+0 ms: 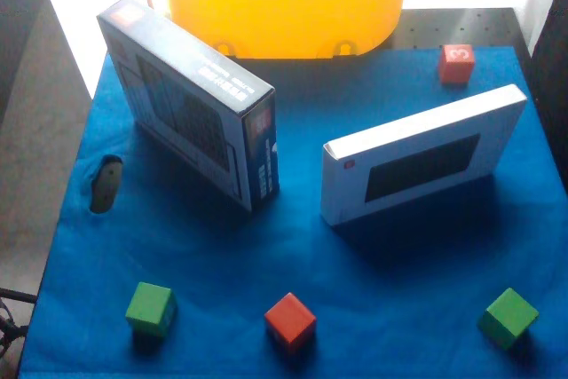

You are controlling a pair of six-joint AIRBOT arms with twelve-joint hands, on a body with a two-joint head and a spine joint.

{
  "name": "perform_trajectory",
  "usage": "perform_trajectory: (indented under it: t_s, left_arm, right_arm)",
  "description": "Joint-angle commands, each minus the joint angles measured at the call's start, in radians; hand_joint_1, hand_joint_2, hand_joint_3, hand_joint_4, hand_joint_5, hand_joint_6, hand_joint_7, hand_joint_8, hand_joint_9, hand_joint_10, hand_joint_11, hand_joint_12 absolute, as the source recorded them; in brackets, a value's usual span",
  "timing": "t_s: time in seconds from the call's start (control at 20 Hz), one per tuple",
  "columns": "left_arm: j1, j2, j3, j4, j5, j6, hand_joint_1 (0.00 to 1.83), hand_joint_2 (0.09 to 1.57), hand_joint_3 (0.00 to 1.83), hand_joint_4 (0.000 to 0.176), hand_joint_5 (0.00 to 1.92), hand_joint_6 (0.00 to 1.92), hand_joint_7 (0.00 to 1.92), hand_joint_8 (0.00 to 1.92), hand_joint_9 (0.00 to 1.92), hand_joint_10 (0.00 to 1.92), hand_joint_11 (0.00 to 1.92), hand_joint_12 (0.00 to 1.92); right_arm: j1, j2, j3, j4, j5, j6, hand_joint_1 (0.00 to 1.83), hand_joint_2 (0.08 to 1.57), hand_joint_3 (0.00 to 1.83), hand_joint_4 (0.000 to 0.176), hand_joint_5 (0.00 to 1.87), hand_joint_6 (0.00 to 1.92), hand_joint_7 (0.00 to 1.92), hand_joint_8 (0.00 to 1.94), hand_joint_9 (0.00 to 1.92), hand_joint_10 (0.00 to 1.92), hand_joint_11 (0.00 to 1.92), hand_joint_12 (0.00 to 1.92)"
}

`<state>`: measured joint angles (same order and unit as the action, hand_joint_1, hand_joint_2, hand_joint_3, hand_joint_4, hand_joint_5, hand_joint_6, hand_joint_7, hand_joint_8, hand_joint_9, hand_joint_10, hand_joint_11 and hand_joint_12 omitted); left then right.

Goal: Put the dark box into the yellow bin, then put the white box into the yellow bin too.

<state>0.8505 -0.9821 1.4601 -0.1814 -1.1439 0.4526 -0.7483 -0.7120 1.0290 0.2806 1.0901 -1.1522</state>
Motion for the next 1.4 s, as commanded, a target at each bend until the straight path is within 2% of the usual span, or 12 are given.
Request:
perform_trajectory:
  t_s: [0.0, 0.15, 0.2, 0.55, 0.6, 0.75, 0.95, 1.05, 1.1, 1.15, 1.2, 1.35]
  left_arm:
    - [-0.011, -0.003, 0.003, -0.03, -0.119, -0.007, 1.02, 1.32, 0.0, 0.0, 0.61, 1.54, 0.7, 1.63, 0.65, 1.92, 0.7, 1.92]
    - [-0.013, -0.002, 0.006, -0.012, -0.111, -0.019, 1.02, 1.32, 0.0, 0.0, 0.61, 1.54, 0.7, 1.63, 0.65, 1.92, 0.7, 1.92]
    - [-0.019, -0.001, 0.008, 0.007, -0.107, -0.033, 1.02, 1.32, 0.0, 0.0, 0.61, 1.54, 0.7, 1.63, 0.65, 1.92, 0.7, 1.92]
    - [-0.072, 0.005, 0.012, 0.136, -0.065, -0.086, 1.02, 1.32, 0.0, 0.0, 0.61, 1.54, 0.7, 1.63, 0.65, 1.92, 0.7, 1.92]
    - [-0.077, 0.006, 0.014, 0.147, -0.058, -0.089, 1.02, 1.32, 0.0, 0.0, 0.61, 1.54, 0.7, 1.63, 0.65, 1.92, 0.7, 1.92]
    - [-0.096, 0.009, 0.024, 0.177, -0.047, -0.117, 1.02, 1.32, 0.0, 0.0, 0.61, 1.54, 0.7, 1.63, 0.65, 1.92, 0.7, 1.92]
    - [-0.1, 0.024, 0.025, 0.188, -0.036, -0.121, 1.02, 1.32, 0.0, 0.0, 0.61, 1.54, 0.7, 1.63, 0.65, 1.92, 0.7, 1.92]
    - [-0.1, 0.025, 0.025, 0.193, -0.026, -0.121, 1.02, 1.32, 0.0, 0.0, 0.61, 1.54, 0.7, 1.63, 0.65, 1.92, 0.7, 1.92]
    - [-0.099, 0.023, 0.028, 0.196, -0.015, -0.121, 1.02, 1.32, 0.0, 0.0, 0.61, 1.54, 0.7, 1.63, 0.65, 1.92, 0.7, 1.92]
    - [-0.099, 0.02, 0.031, 0.198, -0.005, -0.121, 1.02, 1.32, 0.0, 0.0, 0.61, 1.54, 0.7, 1.63, 0.65, 1.92, 0.7, 1.92]
    - [-0.099, 0.013, 0.037, 0.202, 0.008, -0.121, 1.02, 1.32, 0.0, 0.0, 0.61, 1.54, 0.7, 1.63, 0.65, 1.92, 0.7, 1.92]
    - [-0.099, 0.003, 0.043, 0.204, 0.024, -0.121, 1.02, 1.32, 0.0, 0.0, 0.61, 1.54, 0.7, 1.63, 0.65, 1.92, 0.7, 1.92]
  right_arm:
    - [0.014, 0.0, 0.009, 0.007, 0.118, 0.001, 0.0, 0.96, 0.0, 0.118, 0.28, 0.0, 0.31, 0.0, 0.26, 0.01, 0.13, 0.16]
    - [0.014, -0.006, 0.011, 0.007, 0.118, 0.002, 0.02, 0.98, 0.01, 0.12, 0.24, 0.0, 0.31, 0.0, 0.26, 0.0, 0.11, 0.13]
    - [0.014, -0.007, 0.012, 0.007, 0.118, 0.002, 0.01, 0.98, 0.01, 0.111, 0.25, 0.0, 0.31, 0.0, 0.27, 0.0, 0.12, 0.13]
    - [0.014, -0.008, 0.013, 0.007, 0.112, 0.007, 0.07, 0.93, 0.0, 0.12, 0.27, 0.0, 0.32, 0.0, 0.24, 0.0, 0.1, 0.1]
    - [0.014, -0.008, 0.013, 0.007, 0.112, 0.007, 0.06, 0.93, 0.0, 0.108, 0.26, 0.0, 0.32, 0.0, 0.24, 0.0, 0.11, 0.1]
    - [0.014, -0.009, 0.014, 0.007, 0.112, 0.007, 0.01, 0.96, 0.01, 0.131, 0.24, 0.0, 0.3, 0.0, 0.22, 0.0, 0.1, 0.09]
    - [0.014, -0.018, 0.021, 0.007, 0.112, 0.007, 0.02, 0.96, 0.0, 0.124, 0.25, 0.0, 0.31, 0.01, 0.24, 0.01, 0.12, 0.09]
    - [0.014, -0.02, 0.022, 0.007, 0.112, 0.009, 0.0, 0.98, 0.01, 0.108, 0.23, 0.0, 0.32, 0.01, 0.24, 0.01, 0.13, 0.08]
    - [0.014, -0.02, 0.022, 0.007, 0.112, 0.011, 0.14, 0.92, 0.0, 0.149, 0.14, 0.0, 0.27, 0.0, 0.21, 0.0, 0.1, 0.07]
    - [0.014, -0.021, 0.022, 0.007, 0.112, 0.011, 0.21, 0.9, 0.0, 0.171, 0.06, 0.0, 0.22, 0.0, 0.19, 0.0, 0.1, 0.07]
    - [0.014, -0.022, 0.022, 0.007, 0.11, 0.012, 0.33, 0.87, 0.0, 0.175, 0.01, 0.0, 0.08, 0.0, 0.06, 0.0, 0.02, 0.01]
    - [0.014, -0.022, 0.022, 0.007, 0.101, 0.012, 0.6, 0.76, 0.0, 0.176, 0.0, 0.0, 0.0, 0.0, 0.01, 0.0, 0.0, 0.0]
